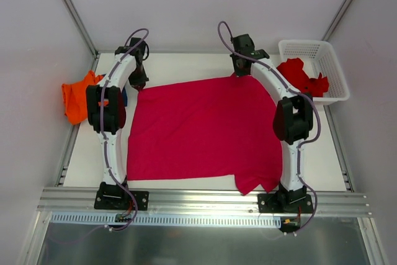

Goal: Fold and stack the t-shirts
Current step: Fold the tshirt

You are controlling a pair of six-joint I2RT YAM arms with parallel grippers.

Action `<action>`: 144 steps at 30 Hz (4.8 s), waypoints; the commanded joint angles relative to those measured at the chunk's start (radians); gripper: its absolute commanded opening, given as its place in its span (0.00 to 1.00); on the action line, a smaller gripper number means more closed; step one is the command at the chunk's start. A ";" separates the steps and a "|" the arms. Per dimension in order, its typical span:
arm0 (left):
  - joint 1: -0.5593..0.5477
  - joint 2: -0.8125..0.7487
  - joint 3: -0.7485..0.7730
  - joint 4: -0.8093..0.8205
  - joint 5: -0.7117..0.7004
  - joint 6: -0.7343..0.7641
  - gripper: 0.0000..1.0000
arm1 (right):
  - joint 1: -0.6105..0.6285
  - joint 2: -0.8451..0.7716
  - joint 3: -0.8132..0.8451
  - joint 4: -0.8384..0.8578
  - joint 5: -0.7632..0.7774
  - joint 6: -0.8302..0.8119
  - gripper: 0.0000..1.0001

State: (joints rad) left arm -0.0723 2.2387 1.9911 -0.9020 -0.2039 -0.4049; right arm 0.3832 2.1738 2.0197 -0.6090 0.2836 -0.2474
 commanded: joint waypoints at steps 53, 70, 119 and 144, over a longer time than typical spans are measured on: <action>-0.170 -0.648 -0.654 0.115 -0.364 -0.161 0.81 | 0.339 -0.683 -0.825 -0.084 0.506 0.399 0.63; -0.215 -0.225 -0.433 0.114 -0.157 -0.055 0.70 | 0.111 -0.117 -0.257 -0.110 0.296 0.208 0.56; -0.216 -0.297 -0.558 0.129 -0.203 -0.043 0.67 | 0.042 -0.534 -0.743 -0.299 0.395 0.387 0.74; -0.208 -0.249 -0.497 0.126 -0.177 -0.026 0.62 | -0.032 -0.128 -0.538 -0.083 -0.261 0.319 0.00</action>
State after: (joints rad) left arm -0.2867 1.9656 1.4364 -0.7582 -0.4198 -0.4538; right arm 0.3748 1.9884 1.4181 -0.7013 0.0822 0.0631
